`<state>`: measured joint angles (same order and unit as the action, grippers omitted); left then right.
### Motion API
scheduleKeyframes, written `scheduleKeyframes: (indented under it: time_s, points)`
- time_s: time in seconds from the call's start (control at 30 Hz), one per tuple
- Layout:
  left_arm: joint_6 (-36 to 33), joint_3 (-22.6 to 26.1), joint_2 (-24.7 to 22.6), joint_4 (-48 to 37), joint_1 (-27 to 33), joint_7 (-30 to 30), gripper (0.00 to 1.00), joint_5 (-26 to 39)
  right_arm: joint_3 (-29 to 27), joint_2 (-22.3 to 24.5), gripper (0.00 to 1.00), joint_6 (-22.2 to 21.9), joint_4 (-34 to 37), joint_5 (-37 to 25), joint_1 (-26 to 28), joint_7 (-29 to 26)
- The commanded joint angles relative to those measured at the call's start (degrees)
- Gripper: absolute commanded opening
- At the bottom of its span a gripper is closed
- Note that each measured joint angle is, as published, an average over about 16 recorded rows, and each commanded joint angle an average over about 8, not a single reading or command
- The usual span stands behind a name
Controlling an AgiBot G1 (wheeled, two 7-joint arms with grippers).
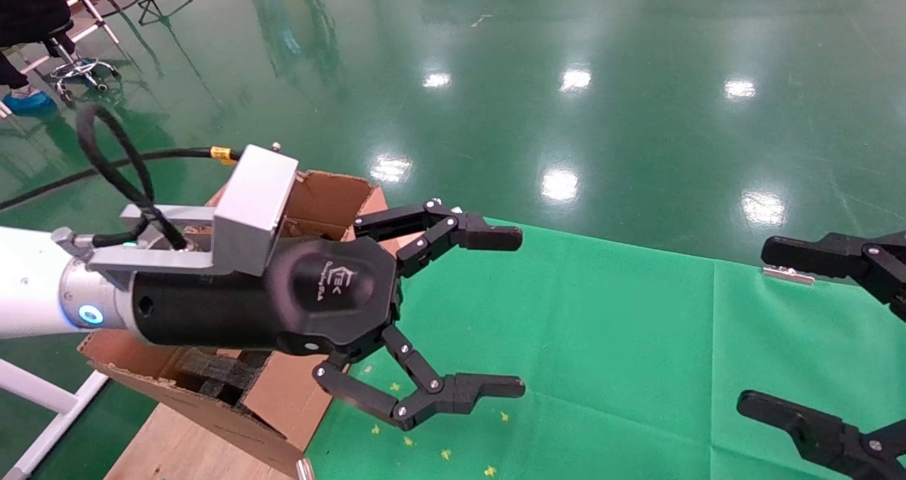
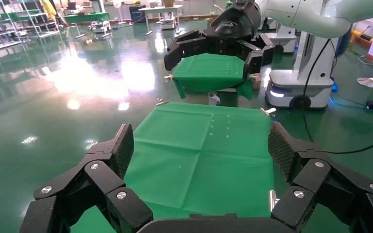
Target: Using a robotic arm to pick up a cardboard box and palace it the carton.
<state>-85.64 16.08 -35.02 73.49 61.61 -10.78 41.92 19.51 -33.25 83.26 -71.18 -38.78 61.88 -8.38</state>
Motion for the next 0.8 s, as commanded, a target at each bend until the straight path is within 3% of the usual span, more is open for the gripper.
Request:
scheduleKeyframes:
  time_s: [0.03, 0.8]
  points:
    - [0.0, 0.0, 0.0, 0.0, 0.0, 0.0, 1.0, 0.0, 0.0, 0.0, 1.0, 0.0, 0.0, 0.0, 0.0, 0.0]
    - [0.0, 0.0, 0.0, 0.0, 0.0, 0.0, 1.0, 0.0, 0.0, 0.0, 1.0, 0.0, 0.0, 0.0, 0.0, 0.0]
